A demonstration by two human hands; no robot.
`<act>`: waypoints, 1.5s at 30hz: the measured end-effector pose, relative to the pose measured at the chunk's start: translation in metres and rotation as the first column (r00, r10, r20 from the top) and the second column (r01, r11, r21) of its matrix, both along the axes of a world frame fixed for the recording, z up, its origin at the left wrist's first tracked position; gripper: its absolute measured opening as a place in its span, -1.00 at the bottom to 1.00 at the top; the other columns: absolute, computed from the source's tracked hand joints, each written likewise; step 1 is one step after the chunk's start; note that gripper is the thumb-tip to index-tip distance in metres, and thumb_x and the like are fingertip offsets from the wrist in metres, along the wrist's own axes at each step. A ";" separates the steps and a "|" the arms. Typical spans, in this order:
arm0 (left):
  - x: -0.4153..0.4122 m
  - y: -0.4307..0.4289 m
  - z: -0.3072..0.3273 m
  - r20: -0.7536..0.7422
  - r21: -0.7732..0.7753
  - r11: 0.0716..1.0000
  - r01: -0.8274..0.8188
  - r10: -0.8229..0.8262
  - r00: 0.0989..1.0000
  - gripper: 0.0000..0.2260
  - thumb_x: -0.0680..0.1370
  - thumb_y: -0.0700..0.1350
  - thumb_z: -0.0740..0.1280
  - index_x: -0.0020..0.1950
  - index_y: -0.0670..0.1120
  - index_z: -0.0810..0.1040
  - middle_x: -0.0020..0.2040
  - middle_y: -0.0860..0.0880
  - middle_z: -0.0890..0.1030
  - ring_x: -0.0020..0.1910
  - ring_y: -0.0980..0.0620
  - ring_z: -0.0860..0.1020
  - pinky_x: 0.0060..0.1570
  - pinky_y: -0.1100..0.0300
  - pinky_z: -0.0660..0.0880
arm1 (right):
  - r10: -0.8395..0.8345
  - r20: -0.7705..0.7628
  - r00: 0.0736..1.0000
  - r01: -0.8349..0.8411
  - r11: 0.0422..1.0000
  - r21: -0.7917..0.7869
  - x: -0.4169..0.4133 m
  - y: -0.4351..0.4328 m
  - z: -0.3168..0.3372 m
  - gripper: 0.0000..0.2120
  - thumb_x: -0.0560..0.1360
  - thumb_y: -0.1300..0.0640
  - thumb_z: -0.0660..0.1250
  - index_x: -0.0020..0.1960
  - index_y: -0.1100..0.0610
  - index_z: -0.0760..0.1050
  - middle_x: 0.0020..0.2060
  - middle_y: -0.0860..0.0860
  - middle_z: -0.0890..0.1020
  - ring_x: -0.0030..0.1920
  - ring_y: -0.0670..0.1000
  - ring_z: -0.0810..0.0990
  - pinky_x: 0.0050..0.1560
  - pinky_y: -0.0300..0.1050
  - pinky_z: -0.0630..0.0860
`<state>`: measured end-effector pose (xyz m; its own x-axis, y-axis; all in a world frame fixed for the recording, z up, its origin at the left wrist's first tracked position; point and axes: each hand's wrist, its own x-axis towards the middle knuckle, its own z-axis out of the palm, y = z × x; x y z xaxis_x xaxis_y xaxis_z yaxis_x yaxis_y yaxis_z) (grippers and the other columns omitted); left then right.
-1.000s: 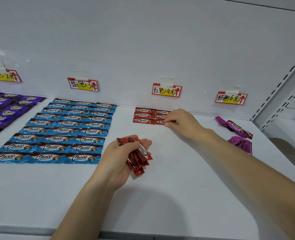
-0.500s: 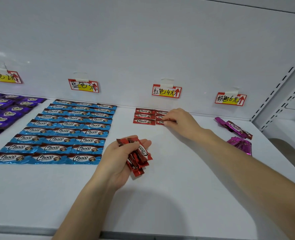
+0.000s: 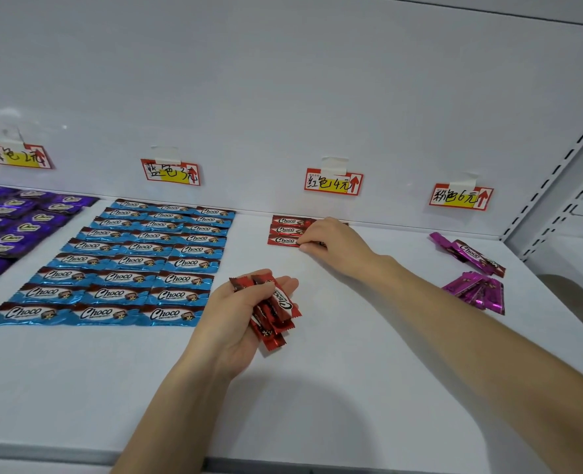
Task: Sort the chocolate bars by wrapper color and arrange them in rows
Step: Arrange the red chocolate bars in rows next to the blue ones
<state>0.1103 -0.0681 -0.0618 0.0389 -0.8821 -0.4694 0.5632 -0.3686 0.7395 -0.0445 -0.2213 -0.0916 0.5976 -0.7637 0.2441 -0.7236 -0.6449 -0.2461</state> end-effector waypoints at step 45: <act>0.011 0.029 0.011 0.346 -0.299 0.954 -0.021 0.129 0.929 -0.91 0.51 -0.27 0.33 -0.07 -0.11 0.60 -0.29 -0.04 0.67 -0.34 0.06 0.66 -0.38 0.20 0.60 | -0.203 0.611 0.765 -0.146 0.870 0.472 -0.003 0.137 0.060 -0.85 0.44 0.32 0.36 -0.12 0.08 0.55 -0.10 -0.09 0.60 -0.15 -0.19 0.61 -0.08 -0.25 0.55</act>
